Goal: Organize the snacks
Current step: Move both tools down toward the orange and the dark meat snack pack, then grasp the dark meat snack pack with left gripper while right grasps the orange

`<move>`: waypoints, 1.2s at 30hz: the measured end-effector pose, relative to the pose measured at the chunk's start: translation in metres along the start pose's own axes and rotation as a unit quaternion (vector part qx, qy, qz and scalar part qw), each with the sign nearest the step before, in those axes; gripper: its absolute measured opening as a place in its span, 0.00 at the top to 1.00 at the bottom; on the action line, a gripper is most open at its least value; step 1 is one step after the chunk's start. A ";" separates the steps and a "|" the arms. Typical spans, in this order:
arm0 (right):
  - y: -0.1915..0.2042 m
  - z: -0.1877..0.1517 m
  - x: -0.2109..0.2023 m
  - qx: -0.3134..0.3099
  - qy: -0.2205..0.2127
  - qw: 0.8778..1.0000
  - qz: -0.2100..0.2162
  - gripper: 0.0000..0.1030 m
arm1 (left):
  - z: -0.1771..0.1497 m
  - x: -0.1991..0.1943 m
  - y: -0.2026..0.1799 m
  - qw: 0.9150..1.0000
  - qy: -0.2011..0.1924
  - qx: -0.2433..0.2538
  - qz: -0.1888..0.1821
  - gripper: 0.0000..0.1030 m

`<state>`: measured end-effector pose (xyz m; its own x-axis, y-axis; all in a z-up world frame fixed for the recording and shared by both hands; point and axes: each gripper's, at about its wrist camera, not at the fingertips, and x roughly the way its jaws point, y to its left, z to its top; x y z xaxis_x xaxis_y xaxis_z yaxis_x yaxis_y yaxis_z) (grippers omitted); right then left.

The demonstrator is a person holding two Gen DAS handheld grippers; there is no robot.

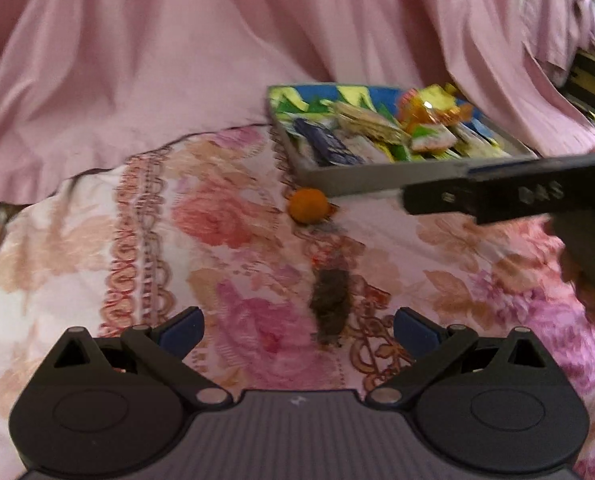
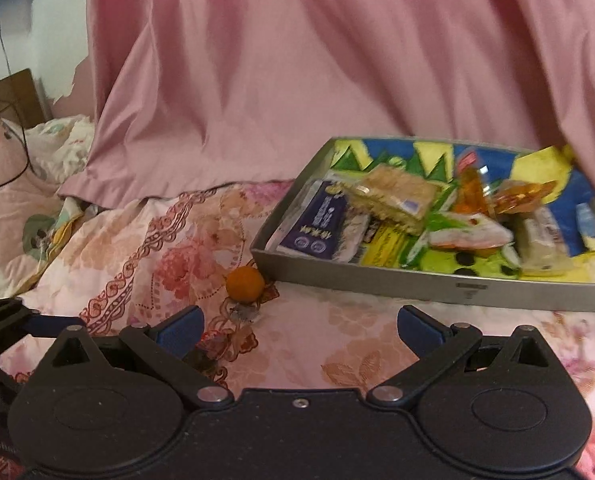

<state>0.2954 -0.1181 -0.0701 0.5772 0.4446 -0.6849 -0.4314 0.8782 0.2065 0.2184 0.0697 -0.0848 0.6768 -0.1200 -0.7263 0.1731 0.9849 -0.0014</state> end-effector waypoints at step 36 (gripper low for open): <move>0.015 0.017 0.101 0.006 0.038 0.993 0.111 0.54 | 0.015 0.045 -0.003 0.999 0.039 -0.001 -0.039 0.50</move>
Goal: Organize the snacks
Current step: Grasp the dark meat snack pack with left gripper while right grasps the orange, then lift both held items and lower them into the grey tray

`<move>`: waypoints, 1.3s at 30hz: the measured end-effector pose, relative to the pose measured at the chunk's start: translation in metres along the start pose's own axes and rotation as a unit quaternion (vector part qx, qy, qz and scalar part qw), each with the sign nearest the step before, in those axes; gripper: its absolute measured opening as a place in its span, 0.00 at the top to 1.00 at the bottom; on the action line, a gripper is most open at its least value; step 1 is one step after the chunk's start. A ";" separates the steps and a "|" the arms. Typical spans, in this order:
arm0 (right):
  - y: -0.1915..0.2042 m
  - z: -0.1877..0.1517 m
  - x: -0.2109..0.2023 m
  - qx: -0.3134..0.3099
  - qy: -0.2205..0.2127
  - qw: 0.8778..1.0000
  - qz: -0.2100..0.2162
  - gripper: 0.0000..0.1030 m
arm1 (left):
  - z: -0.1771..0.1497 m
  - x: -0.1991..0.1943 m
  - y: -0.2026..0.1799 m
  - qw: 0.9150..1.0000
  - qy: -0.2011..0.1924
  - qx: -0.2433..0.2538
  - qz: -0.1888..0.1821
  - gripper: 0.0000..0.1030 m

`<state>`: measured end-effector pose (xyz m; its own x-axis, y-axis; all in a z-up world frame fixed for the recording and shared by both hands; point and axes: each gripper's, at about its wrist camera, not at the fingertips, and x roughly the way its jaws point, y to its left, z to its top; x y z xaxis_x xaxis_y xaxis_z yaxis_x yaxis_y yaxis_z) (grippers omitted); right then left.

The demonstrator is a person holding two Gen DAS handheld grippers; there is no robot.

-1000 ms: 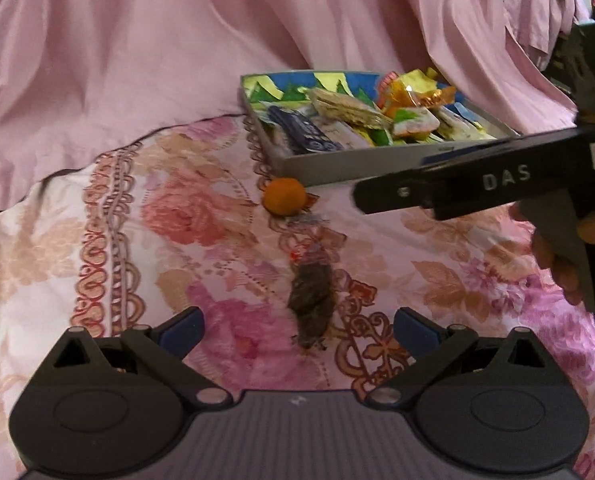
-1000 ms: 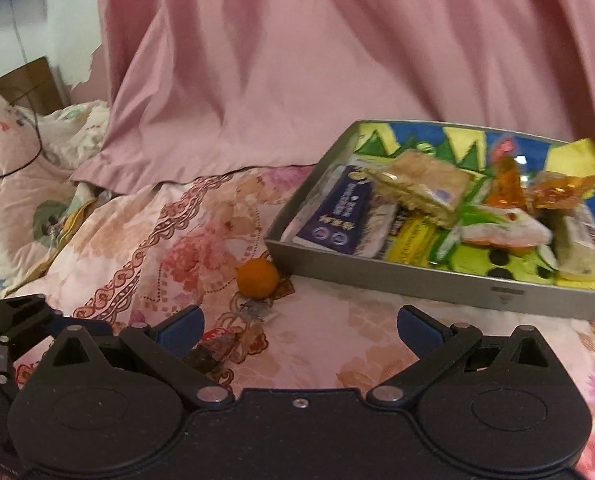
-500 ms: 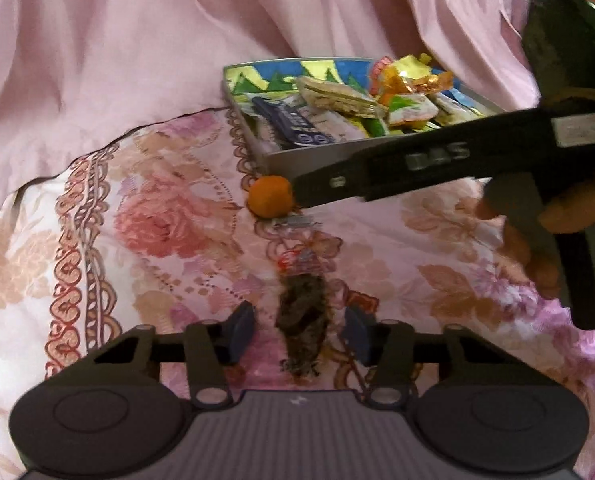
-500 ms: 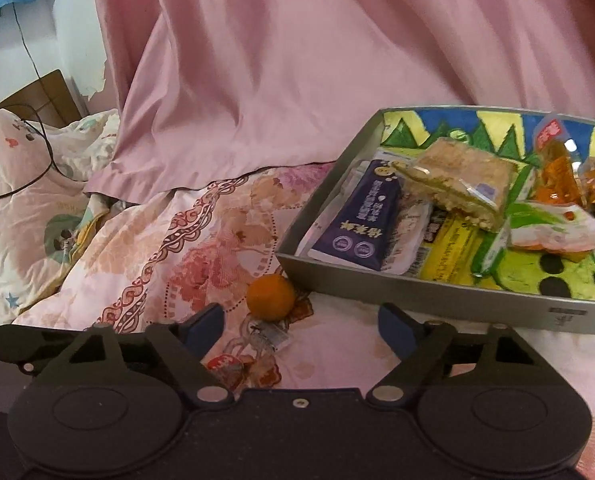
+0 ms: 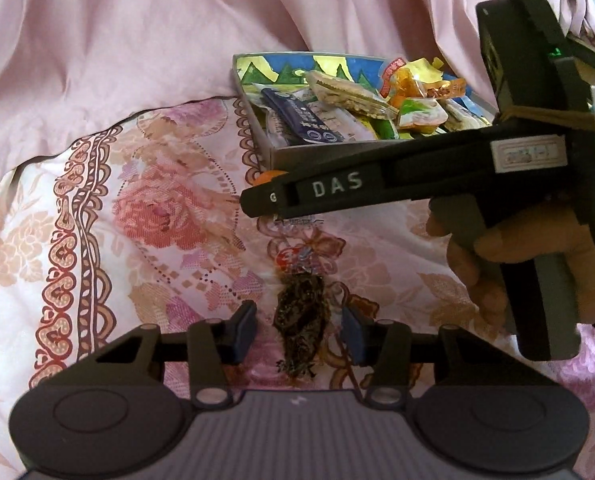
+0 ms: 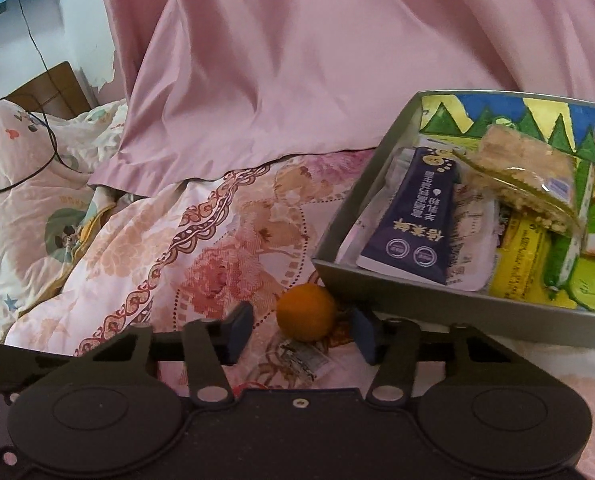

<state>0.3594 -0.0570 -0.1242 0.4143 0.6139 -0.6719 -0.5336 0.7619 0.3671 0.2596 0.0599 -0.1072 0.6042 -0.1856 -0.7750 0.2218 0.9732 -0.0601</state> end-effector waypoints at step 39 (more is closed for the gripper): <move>0.000 -0.066 -0.151 0.022 -0.016 0.999 -0.035 0.66 | -0.008 -0.074 -0.040 0.997 -0.010 -0.071 0.018 0.51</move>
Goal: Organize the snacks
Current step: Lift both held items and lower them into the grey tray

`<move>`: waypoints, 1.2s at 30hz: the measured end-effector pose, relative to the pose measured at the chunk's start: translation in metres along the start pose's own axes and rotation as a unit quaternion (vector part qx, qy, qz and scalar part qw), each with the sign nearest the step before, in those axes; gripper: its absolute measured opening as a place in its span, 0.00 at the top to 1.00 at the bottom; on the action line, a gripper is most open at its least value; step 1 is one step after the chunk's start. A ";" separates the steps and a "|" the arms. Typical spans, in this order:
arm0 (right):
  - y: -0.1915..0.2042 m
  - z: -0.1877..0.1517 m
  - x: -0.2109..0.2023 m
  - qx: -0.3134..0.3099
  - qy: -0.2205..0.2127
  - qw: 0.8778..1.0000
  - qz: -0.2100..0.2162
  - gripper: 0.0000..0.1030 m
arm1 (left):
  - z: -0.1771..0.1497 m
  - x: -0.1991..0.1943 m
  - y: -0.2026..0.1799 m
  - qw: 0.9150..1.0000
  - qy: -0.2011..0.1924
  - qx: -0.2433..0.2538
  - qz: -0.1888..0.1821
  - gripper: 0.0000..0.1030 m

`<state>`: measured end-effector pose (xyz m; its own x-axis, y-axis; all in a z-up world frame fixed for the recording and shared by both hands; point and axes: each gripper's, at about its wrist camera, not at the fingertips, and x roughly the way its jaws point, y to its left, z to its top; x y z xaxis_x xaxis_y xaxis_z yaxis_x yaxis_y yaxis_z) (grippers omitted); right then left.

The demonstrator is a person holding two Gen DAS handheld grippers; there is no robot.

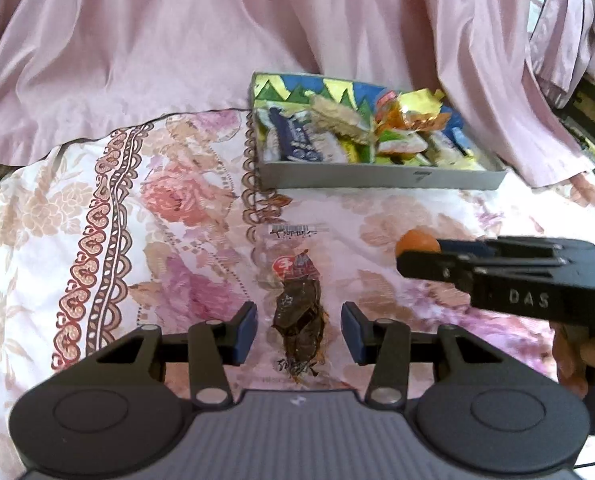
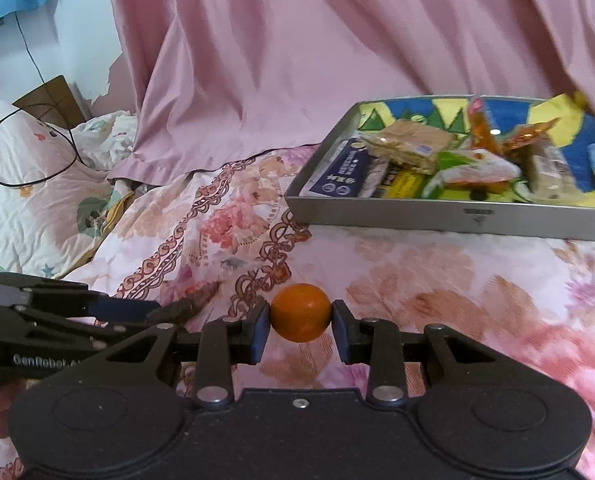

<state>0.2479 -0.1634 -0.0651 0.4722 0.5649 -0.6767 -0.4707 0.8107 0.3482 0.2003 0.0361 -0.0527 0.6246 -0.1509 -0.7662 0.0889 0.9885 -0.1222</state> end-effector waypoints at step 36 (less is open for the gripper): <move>-0.035 0.077 -0.090 -0.002 -0.121 0.989 -0.086 0.65 | 0.129 -0.002 -0.060 0.988 -0.120 0.050 -0.083 0.51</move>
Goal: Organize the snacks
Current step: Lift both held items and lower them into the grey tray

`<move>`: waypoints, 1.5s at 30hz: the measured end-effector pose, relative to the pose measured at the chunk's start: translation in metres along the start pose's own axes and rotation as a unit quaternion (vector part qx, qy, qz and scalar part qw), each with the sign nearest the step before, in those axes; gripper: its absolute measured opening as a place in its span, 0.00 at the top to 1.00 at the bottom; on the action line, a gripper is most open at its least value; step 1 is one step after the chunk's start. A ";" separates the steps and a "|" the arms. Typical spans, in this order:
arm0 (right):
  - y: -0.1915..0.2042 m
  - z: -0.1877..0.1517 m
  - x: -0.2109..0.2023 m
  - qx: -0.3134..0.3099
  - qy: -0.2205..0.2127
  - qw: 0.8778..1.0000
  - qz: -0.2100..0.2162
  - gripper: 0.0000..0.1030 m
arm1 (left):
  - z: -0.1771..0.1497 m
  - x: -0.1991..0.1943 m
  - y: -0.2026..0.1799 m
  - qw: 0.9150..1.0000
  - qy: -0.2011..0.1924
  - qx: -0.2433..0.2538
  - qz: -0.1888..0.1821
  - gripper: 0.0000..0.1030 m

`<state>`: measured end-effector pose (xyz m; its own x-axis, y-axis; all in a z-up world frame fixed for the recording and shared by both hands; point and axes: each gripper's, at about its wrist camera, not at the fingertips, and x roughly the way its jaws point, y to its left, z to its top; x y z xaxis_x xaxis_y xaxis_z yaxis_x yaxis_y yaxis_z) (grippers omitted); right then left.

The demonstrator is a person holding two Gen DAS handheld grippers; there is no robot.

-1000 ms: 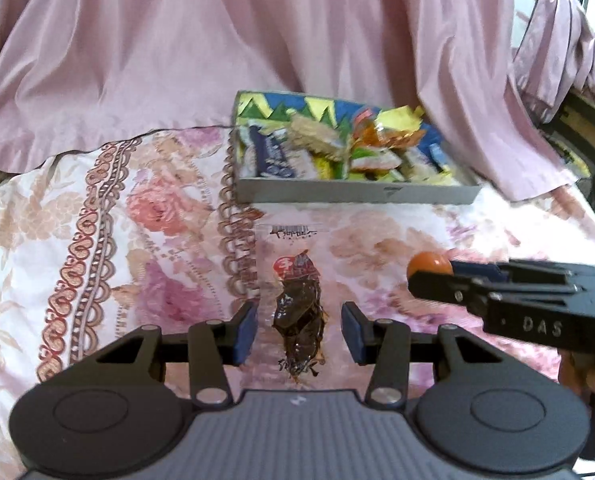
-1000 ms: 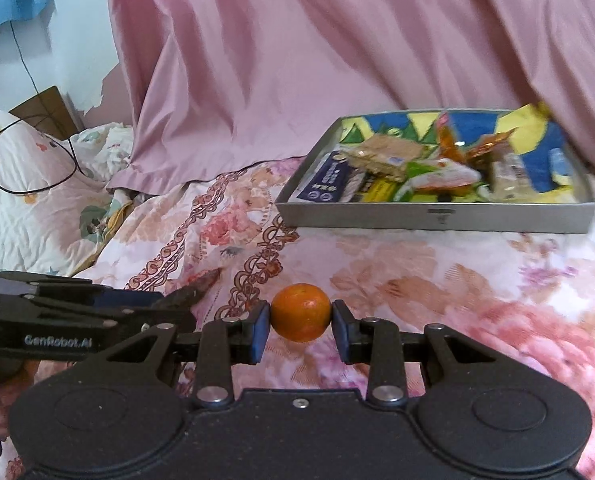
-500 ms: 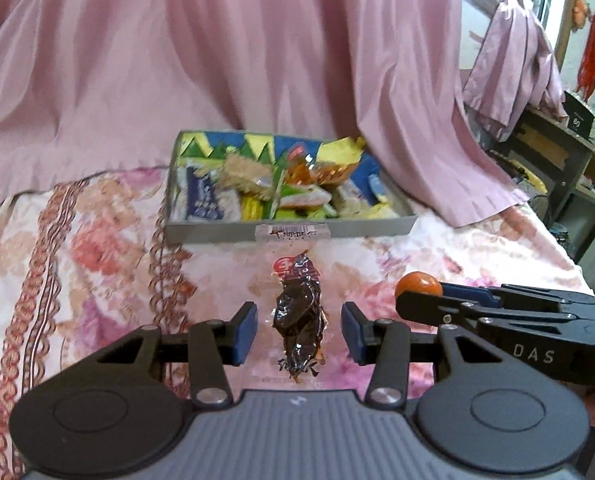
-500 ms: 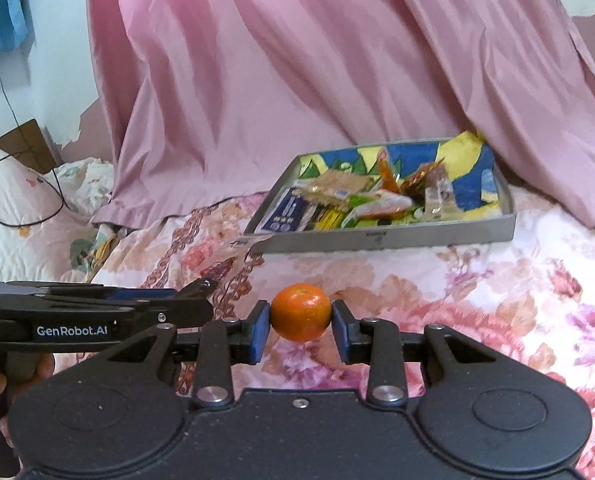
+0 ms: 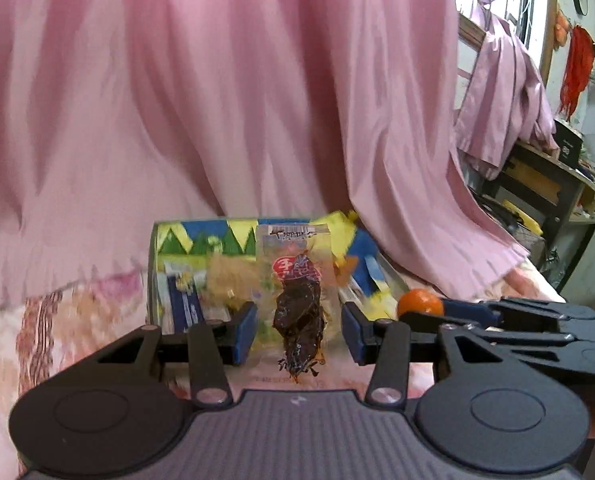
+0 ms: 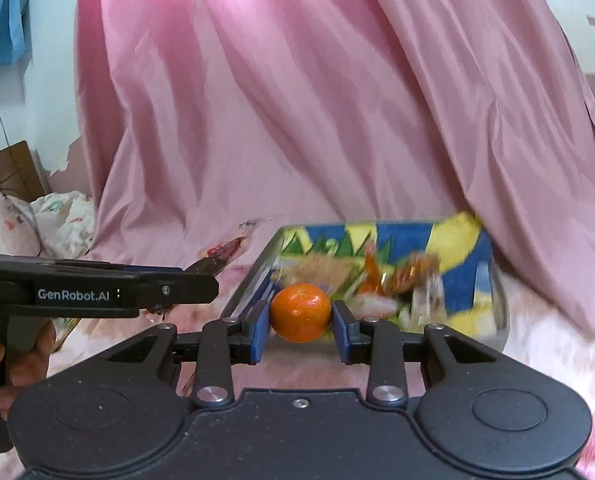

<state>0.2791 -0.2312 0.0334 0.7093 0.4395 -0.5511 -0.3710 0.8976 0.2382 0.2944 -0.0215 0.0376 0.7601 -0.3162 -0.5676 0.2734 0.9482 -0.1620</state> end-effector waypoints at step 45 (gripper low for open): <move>-0.062 0.003 0.193 0.003 0.078 0.992 -0.096 0.65 | -0.003 0.171 0.059 0.998 0.043 -0.021 0.040 0.51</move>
<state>0.4409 -0.2021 -0.0857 0.6652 0.2493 -0.7038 -0.2343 0.9647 0.1202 0.4388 -0.0198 -0.0718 0.7242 -0.2368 -0.6477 0.1866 0.9715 -0.1464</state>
